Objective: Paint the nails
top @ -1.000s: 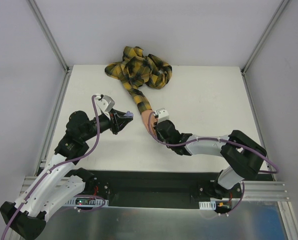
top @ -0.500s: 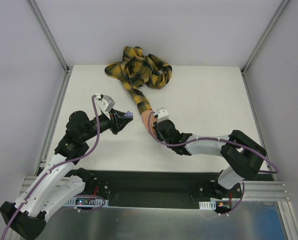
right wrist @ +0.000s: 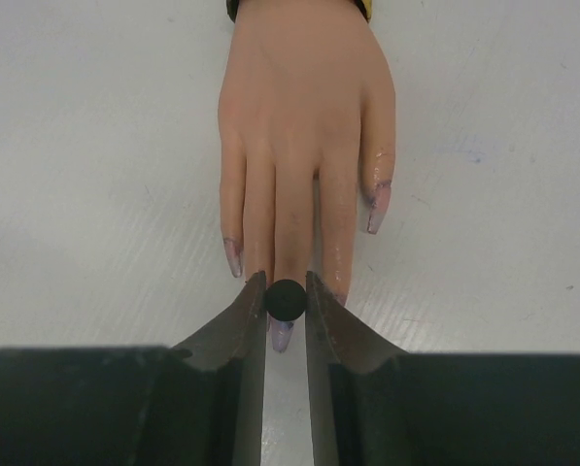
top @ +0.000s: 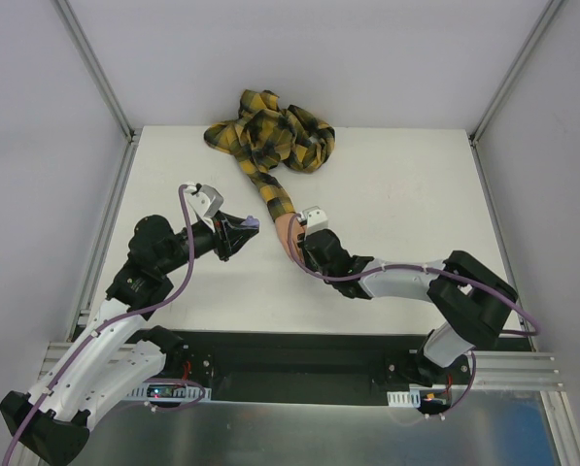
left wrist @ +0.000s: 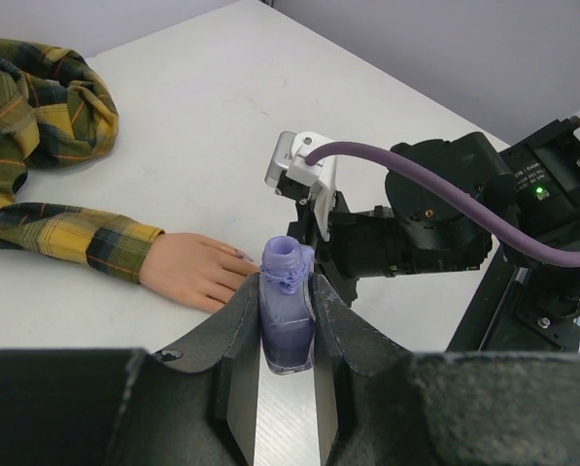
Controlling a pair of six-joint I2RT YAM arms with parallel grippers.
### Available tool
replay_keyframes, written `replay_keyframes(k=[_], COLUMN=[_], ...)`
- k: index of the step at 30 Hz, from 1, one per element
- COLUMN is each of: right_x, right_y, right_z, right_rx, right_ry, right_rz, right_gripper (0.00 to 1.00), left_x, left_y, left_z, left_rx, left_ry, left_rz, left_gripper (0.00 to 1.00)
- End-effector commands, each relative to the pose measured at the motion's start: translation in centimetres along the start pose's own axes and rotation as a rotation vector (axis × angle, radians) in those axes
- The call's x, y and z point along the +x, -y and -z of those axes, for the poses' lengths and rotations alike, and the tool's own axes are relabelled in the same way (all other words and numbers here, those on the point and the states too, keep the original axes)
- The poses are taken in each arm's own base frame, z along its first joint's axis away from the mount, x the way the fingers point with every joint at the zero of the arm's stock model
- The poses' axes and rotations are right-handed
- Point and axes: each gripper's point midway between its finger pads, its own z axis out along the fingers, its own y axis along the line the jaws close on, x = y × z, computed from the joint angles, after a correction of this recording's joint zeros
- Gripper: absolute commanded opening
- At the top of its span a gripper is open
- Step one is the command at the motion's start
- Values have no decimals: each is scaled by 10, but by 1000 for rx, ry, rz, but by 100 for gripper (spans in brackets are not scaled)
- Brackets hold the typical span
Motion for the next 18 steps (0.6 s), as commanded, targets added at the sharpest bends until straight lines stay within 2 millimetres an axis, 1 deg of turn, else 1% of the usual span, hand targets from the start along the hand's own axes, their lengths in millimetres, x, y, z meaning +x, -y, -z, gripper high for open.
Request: replay_keyframes(k=[1,8,12,18], right_x=[-25,-19,-13,-10], right_y=[-11,-11,-8,-3], right_z=[-5,-1,1,3], right_rx=[-33,-41,-26,2], right_ry=[62,51,37,29], right_rz=[-22,-37,-55,-68], right_gripper=[0,0,0,0], left_x=[-28,-27,-27,-26], left_y=[8,9,9,9], left_z=[2,2,2,2], left_rx=[32,36,37,41], left_ry=[67,65,66,63], left_rz=[-36,-35,-36,-33], left_gripper=[0,0,0,0])
